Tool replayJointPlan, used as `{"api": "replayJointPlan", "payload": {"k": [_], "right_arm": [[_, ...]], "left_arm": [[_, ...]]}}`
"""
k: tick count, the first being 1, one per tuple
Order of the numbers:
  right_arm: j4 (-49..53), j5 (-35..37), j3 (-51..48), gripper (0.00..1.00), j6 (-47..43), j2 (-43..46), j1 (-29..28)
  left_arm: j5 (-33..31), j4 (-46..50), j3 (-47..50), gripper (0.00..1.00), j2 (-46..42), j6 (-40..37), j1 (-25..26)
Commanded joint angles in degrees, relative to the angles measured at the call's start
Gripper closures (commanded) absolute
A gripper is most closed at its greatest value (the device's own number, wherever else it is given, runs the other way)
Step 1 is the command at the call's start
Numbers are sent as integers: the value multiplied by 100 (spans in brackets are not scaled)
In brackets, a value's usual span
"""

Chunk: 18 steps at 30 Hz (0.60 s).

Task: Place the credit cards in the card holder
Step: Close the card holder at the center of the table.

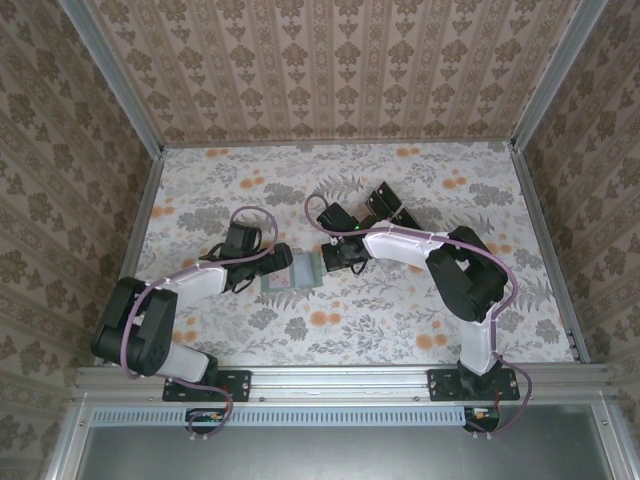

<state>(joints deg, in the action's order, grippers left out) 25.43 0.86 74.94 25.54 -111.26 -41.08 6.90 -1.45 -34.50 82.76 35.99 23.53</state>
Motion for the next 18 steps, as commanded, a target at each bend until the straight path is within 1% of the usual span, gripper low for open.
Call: {"api": "replayJointPlan", "payload": {"k": [1,10,18], "right_arm": [[-90,-119,-60,100,73,144,21],[-144,-195,-50,100,109,68,21],[-248,-347,-42,100,174,-24,65]], "left_arm": [[164,-362,75,0,122,119,19],[307,-591,74,0,387,180,125],[478,-727,233,0,-127,337,149]]}}
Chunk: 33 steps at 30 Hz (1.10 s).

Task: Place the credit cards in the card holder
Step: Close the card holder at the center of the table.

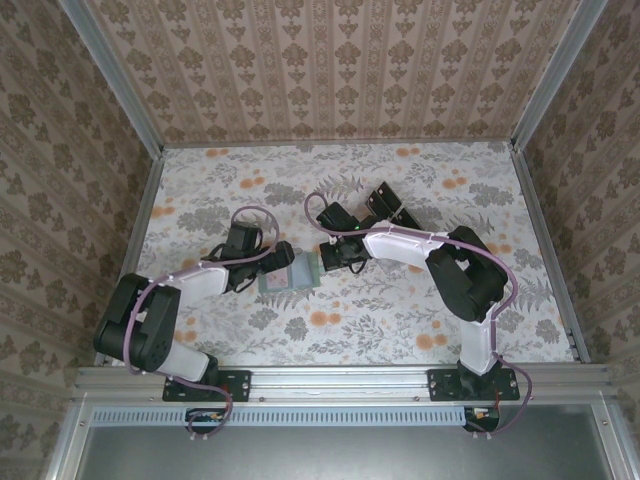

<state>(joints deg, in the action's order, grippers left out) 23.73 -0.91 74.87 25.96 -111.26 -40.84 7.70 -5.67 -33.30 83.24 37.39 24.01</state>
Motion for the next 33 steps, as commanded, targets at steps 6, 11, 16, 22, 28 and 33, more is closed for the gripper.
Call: {"api": "replayJointPlan", "payload": {"k": [6,11,16,22,28,33], "right_arm": [[-165,-280,-52,100,179,-79,85],[-247,-356,-78,100,215,-95,120],[-318,-426,-98,100,252,-115,164],[-498,-555,-245,99,378,-13,264],[-782,-615,-834,65,560,740,605],[-753,-611,-1210,64,569,1372,938]], "left_arm": [[517,-385,203,0,-701,475,118],[517,-416,179,0,-1082,698,169],[496,-615,80,0,-1054,933,553],[303,-944,-100,0,-637,1130,1082],[95,-1237,-155,0,-202,1274,1434],[-80,-1382,-166,0,161,1345,1592]]}}
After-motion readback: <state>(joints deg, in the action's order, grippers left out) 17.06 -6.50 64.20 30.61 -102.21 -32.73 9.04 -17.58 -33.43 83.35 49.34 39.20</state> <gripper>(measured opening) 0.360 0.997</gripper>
